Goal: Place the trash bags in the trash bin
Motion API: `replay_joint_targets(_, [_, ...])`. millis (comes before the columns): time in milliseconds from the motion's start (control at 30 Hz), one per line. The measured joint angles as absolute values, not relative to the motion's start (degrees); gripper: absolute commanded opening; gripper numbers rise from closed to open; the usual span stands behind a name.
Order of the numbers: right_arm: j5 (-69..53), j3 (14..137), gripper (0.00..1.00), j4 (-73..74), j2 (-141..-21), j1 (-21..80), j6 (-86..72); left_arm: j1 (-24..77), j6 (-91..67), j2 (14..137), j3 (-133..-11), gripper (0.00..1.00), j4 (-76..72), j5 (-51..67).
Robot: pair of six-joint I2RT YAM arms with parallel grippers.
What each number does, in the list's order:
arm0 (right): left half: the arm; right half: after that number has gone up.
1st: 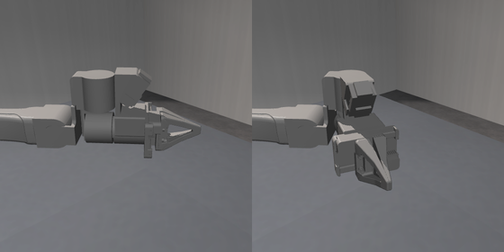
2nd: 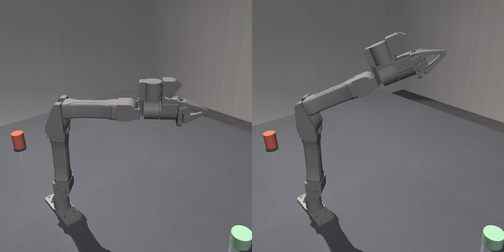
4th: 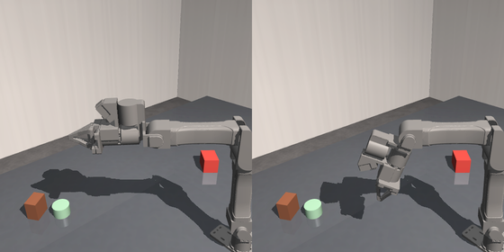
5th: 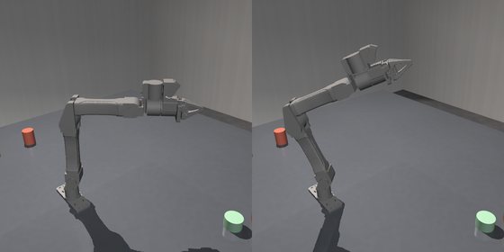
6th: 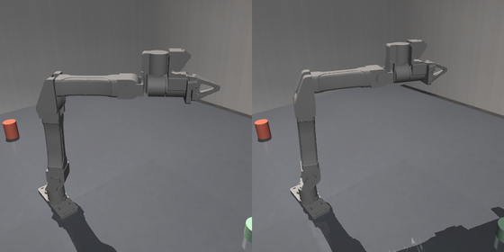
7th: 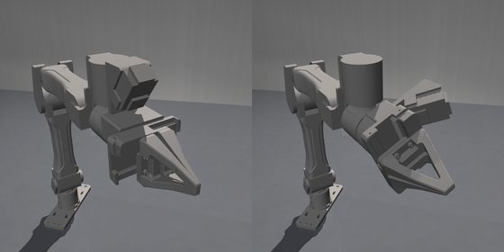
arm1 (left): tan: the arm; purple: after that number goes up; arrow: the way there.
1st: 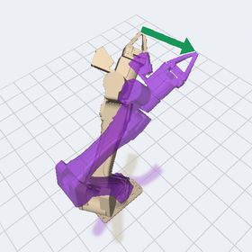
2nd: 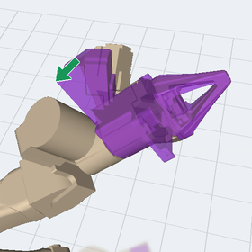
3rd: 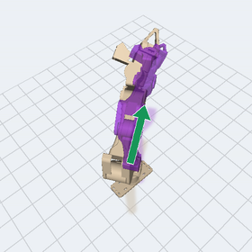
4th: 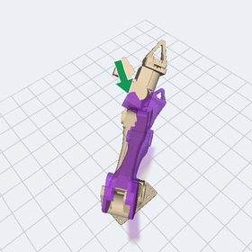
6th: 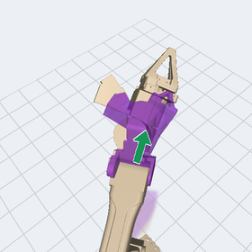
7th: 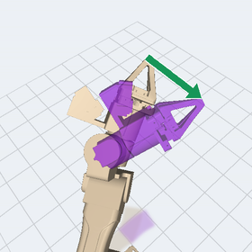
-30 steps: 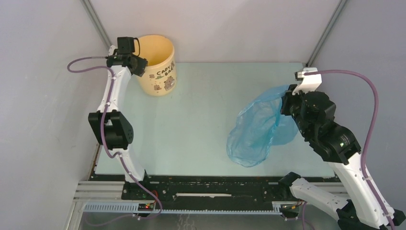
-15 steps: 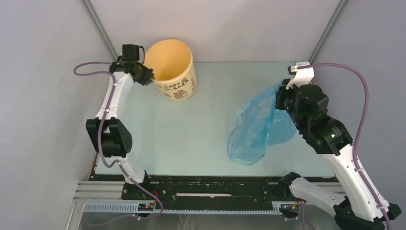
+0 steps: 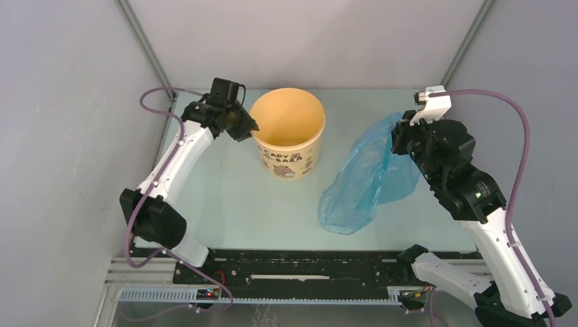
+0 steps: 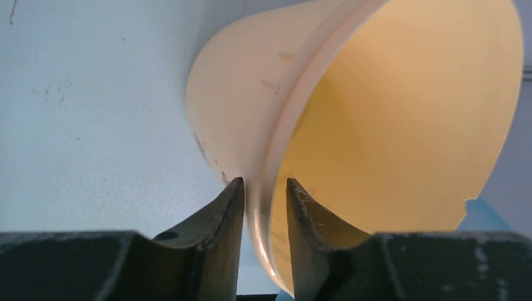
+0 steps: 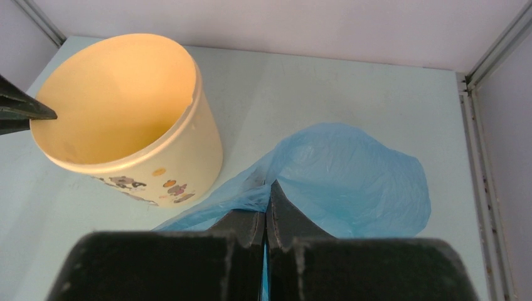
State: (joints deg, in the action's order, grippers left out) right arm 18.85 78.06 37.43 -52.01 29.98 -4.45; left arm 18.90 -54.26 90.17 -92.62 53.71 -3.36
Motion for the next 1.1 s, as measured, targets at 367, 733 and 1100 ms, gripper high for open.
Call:
replay_joint_targets(367, [17.4,78.1,0.0,37.5,-50.8,29.6,-6.4,18.6,-46.8,81.9,-87.2,0.91,48.2,1.3])
replay_joint_targets(733, [17.5,82.0,0.0,37.9,-53.9,28.6,-12.6,46.1,-26.9,47.4,-56.5,1.0,23.6,5.0])
replay_joint_targets(1100, [16.5,85.8,0.0,38.5,-58.2,27.0,-16.4,55.3,-18.5,57.4,-46.9,0.93,6.9,8.3])
